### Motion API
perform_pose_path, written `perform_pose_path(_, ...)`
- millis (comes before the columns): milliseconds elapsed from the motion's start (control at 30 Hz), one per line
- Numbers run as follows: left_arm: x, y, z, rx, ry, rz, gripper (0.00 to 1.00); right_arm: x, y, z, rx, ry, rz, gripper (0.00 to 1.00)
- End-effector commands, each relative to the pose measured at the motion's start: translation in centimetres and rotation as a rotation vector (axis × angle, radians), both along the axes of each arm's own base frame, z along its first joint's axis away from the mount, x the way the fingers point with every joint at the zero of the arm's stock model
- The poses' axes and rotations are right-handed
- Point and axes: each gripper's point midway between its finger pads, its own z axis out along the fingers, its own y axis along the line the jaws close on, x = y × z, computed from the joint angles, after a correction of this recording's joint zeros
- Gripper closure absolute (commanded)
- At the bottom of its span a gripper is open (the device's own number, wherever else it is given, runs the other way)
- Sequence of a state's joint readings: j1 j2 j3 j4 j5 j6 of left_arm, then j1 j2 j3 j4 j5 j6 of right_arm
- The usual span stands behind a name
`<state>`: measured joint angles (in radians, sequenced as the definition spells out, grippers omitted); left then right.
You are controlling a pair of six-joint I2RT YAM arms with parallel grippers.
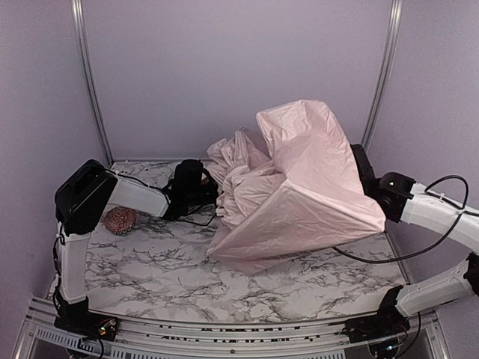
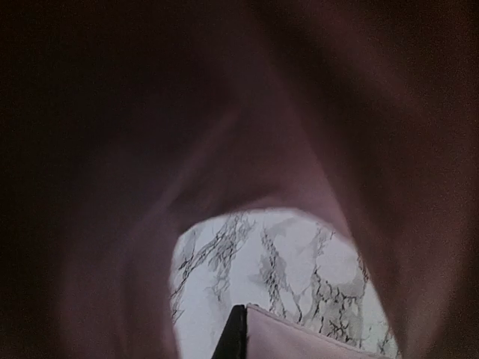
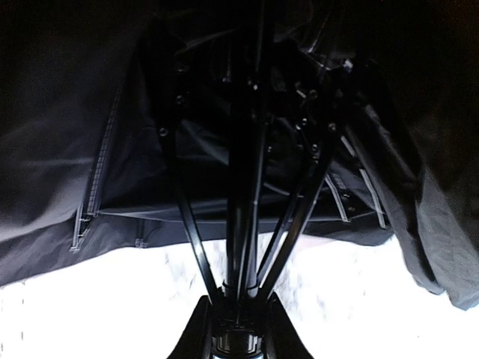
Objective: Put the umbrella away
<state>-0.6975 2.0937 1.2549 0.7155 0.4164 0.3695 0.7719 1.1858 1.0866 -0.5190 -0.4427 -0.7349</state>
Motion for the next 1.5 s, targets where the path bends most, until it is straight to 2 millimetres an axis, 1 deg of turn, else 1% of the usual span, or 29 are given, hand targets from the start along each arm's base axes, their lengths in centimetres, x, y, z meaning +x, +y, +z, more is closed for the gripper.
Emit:
perform_pose_path(0, 1.1, -0.9, 1.1, 0.012, -0.057, -0.02, 1.0, -0.6, 1.0, -3.1, -0.1, -0.195, -0.034, 1.0)
perform_pose_path(100, 1.1, -1.4, 0.5, 0.019, -0.053, -0.045, 1.0, -1.7, 1.1, -6.8, -0.194, -0.27, -0.012, 1.0)
perform_pose_path(133, 1.2, -1.5, 0.4, 0.021, -0.056, -0.047, 1.0, -2.2, 1.1, -8.1, -0.214, -0.266, 0.003, 1.0)
perform_pose_path(167, 1.3, -1.6, 0.3, 0.023, -0.059, -0.047, 1.0, -2.6, 1.1, -9.5, -0.231, -0.249, 0.012, 1.0)
perform_pose_path(333, 1.3, -1.8, 0.0, 0.047, -0.095, -0.055, 1.0, -3.6, 1.7, -14.4, -0.27, -0.14, 0.028, 1.0)
perform_pose_path(500, 1.8, -1.9, -0.1, 0.094, -0.163, -0.032, 1.0, -2.1, 1.9, -18.8, -0.371, -0.106, -0.038, 1.0)
perform_pose_path(600, 2.4, -1.7, -0.5, 0.12, -0.182, 0.004, 1.0, -1.7, 1.4, -21.7, -0.469, -0.074, -0.058, 1.0)
perform_pose_path(633, 2.6, -1.7, -0.7, 0.132, -0.193, 0.022, 0.99, -1.7, 1.1, -22.7, -0.505, -0.06, -0.057, 1.0)
perform_pose_path(667, 3.1, -1.5, -0.8, 0.148, -0.209, 0.052, 0.95, -1.8, 0.9, -23.3, -0.525, -0.051, -0.054, 1.0)
perform_pose_path(700, 3.7, -1.2, -0.8, 0.164, -0.224, 0.091, 0.91, -1.9, 0.8, -23.7, -0.536, -0.043, -0.052, 1.0)
perform_pose_path(767, 5.6, -0.6, -0.1, 0.177, -0.25, 0.194, 0.77, -2.3, 0.4, -24.4, -0.552, -0.021, -0.05, 1.0)
perform_pose_path(833, 7.7, 0.2, 0.8, 0.185, -0.273, 0.308, 0.74, -2.6, 0.2, -24.6, -0.557, 0.001, -0.05, 1.0)
perform_pose_path(867, 8.5, 0.6, 1.2, 0.187, -0.283, 0.347, 0.7, -2.7, 0.1, -24.7, -0.557, 0.01, -0.055, 1.0)
perform_pose_path(933, 9.9, 1.3, 2.1, 0.178, -0.293, 0.419, 0.52, -3.1, -0.2, -24.9, -0.556, 0.028, -0.057, 1.0)
perform_pose_path(967, 10.8, 1.8, 2.7, 0.166, -0.293, 0.461, 0.44, -3.2, -0.3, -25.0, -0.558, 0.037, -0.057, 1.0)
perform_pose_path(1067, 13.6, 3.7, 4.1, 0.147, -0.285, 0.614, 0.21, -3.2, -0.5, -25.4, -0.571, 0.044, -0.065, 1.0)
perform_pose_path(1100, 14.8, 5.0, 4.5, 0.151, -0.282, 0.674, 0.15, -3.1, -0.5, -25.4, -0.573, 0.042, -0.072, 1.0)
perform_pose_path(1133, 16.2, 6.6, 4.9, 0.158, -0.281, 0.736, 0.1, -3.0, -0.5, -25.5, -0.576, 0.041, -0.078, 1.0)
perform_pose_path(1167, 17.0, 7.5, 5.4, 0.165, -0.281, 0.783, 0.06, -2.9, -0.6, -25.6, -0.582, 0.04, -0.082, 1.0)
perform_pose_path(1233, 18.1, 9.1, 6.3, 0.184, -0.277, 0.847, 0.01, -2.8, -0.8, -25.7, -0.583, 0.041, -0.091, 1.0)
perform_pose_path(1300, 18.3, 10.2, 7.7, 0.18, -0.266, 0.894, 0.01, -2.5, -0.8, -25.6, -0.573, 0.044, -0.103, 1.0)
perform_pose_path(1333, 18.0, 10.6, 8.3, 0.173, -0.261, 0.907, 0.01, -2.4, -0.8, -25.6, -0.568, 0.048, -0.108, 1.0)
perform_pose_path(1367, 17.3, 10.7, 8.8, 0.161, -0.251, 0.893, 0.01, -2.2, -0.7, -25.5, -0.563, 0.05, -0.11, 1.0)
perform_pose_path(1400, 16.3, 10.6, 9.3, 0.15, -0.24, 0.858, 0.01, -2.1, -0.7, -25.5, -0.559, 0.053, -0.113, 1.0)
perform_pose_path(1433, 14.9, 10.2, 9.9, 0.136, -0.229, 0.806, 0.01, -1.9, -0.6, -25.4, -0.554, 0.054, -0.118, 1.0)
perform_pose_path(1467, 13.3, 9.8, 11.0, 0.116, -0.222, 0.757, 0.01, -1.8, -0.5, -25.3, -0.548, 0.056, -0.121, 1.0)
